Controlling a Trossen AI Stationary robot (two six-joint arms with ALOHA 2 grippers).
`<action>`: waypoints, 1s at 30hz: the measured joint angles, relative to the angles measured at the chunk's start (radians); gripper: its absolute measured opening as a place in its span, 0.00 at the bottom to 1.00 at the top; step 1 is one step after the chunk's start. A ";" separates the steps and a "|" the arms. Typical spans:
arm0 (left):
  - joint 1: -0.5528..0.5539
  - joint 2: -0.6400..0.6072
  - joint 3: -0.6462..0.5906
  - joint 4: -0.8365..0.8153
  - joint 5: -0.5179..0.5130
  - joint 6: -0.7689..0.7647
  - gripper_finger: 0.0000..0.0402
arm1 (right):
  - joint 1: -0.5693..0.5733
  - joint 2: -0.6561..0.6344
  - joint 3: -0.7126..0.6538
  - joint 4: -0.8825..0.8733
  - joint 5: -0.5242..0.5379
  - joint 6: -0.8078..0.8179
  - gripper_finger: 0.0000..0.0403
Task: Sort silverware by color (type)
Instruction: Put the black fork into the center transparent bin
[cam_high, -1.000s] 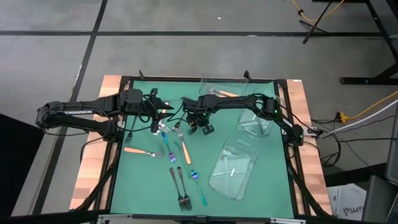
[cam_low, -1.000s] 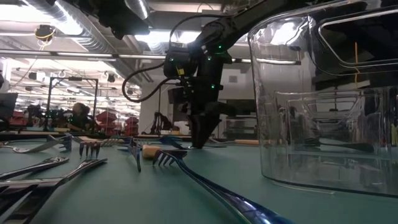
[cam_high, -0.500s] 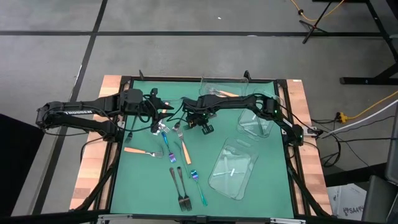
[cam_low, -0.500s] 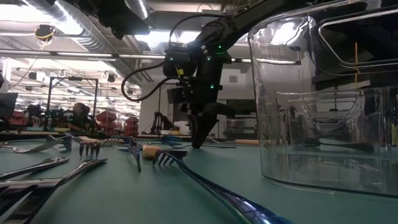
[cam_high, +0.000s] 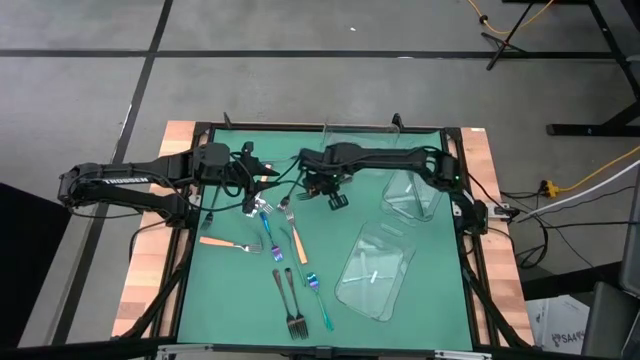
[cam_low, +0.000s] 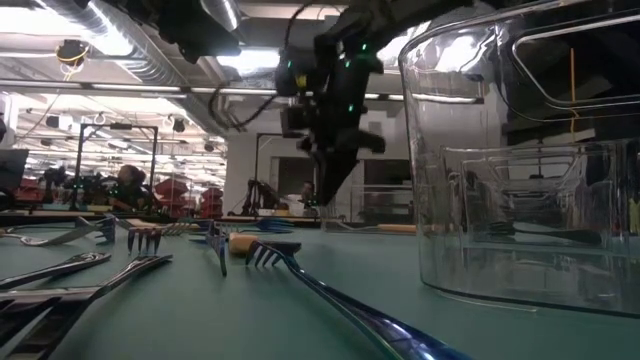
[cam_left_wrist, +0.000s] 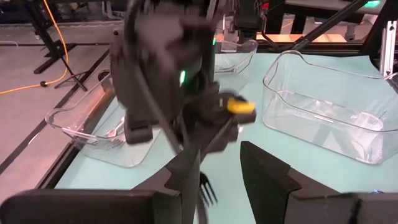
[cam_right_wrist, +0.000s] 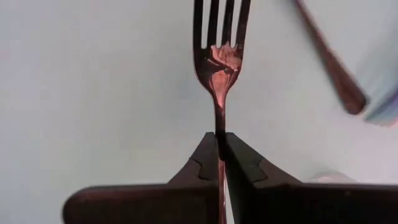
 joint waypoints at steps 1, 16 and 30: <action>0.000 0.000 0.000 0.000 0.000 0.000 0.27 | 0.000 -0.018 0.000 -0.010 -0.001 0.001 0.00; 0.000 0.000 0.000 0.000 0.035 -0.054 0.27 | 0.001 -0.313 0.001 -0.207 0.029 0.154 0.00; 0.000 0.001 0.000 0.000 0.035 -0.053 0.27 | 0.001 -0.535 0.001 -0.403 0.092 0.455 0.00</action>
